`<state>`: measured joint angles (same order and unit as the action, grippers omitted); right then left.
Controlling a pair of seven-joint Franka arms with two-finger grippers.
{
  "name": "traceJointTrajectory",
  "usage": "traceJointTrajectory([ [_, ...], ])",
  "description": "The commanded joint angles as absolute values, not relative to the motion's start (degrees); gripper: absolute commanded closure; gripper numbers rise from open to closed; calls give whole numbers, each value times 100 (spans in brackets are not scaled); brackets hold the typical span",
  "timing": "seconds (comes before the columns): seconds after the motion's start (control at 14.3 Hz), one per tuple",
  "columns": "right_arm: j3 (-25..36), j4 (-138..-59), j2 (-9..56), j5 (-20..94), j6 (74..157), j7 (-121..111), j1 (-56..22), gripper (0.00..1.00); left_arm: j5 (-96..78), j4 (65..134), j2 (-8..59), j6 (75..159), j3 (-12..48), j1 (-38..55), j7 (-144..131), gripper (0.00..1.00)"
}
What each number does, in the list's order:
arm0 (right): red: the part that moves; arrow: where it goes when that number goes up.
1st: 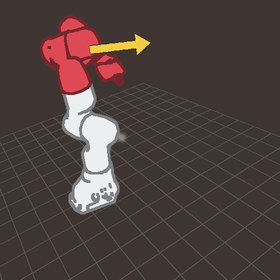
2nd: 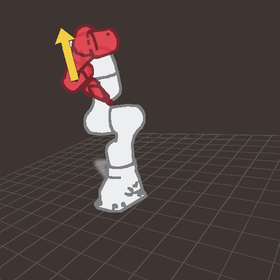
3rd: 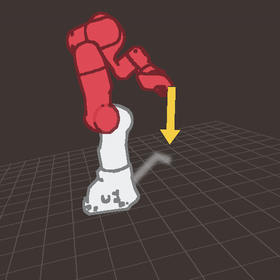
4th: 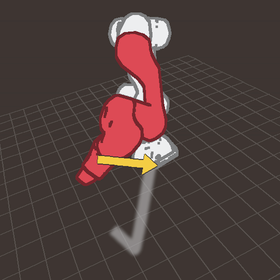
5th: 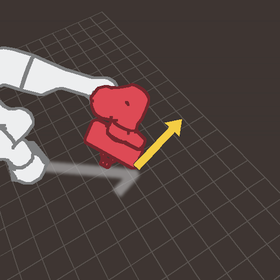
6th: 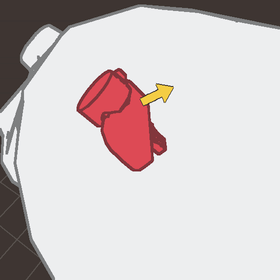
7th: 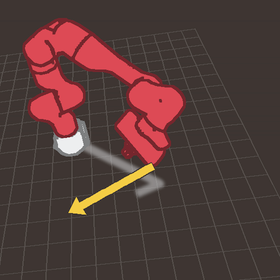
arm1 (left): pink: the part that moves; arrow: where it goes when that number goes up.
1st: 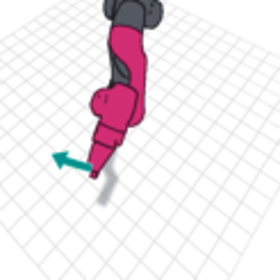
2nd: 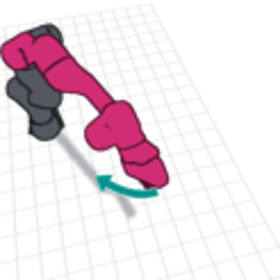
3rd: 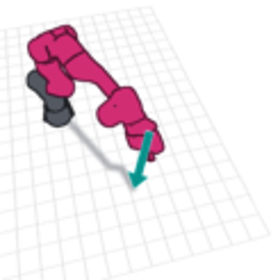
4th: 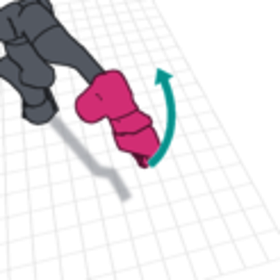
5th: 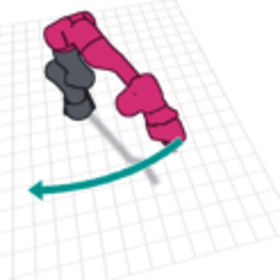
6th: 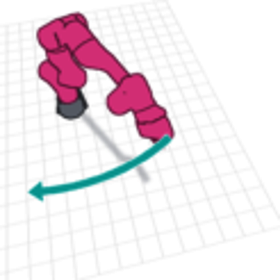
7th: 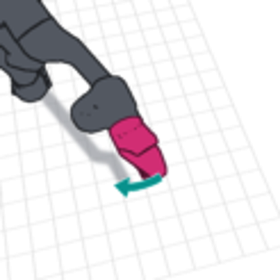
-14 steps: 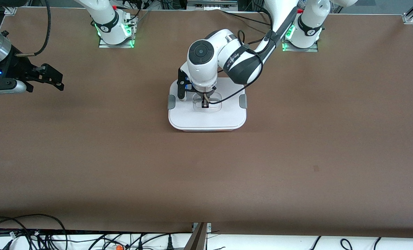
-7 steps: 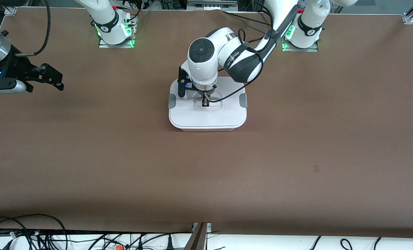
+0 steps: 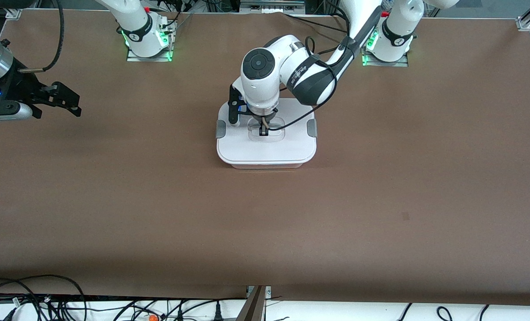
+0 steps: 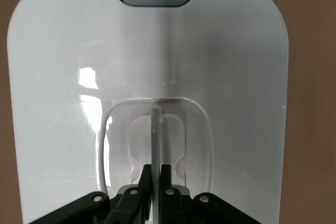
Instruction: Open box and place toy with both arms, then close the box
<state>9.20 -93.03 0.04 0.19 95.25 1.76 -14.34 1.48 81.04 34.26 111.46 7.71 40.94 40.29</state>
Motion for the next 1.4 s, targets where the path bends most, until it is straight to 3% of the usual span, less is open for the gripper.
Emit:
traceJointTrajectory([
  [0.0, 896, -9211, 18, 44, 9439, 158, -1380, 0, 9, 8289, 3296, 11180, 747, 4061, 4096, 0],
  [0.63, 888, -9211, 53, 35, 9439, 123, -1380, 0, -334, 7376, 3190, 10452, 668, 3534, 3762, 0],
  [1.33, 896, -9211, 62, 35, 9431, 105, -1380, 0, -360, 6513, 3111, 9387, 606, 1655, 3674, 0],
])
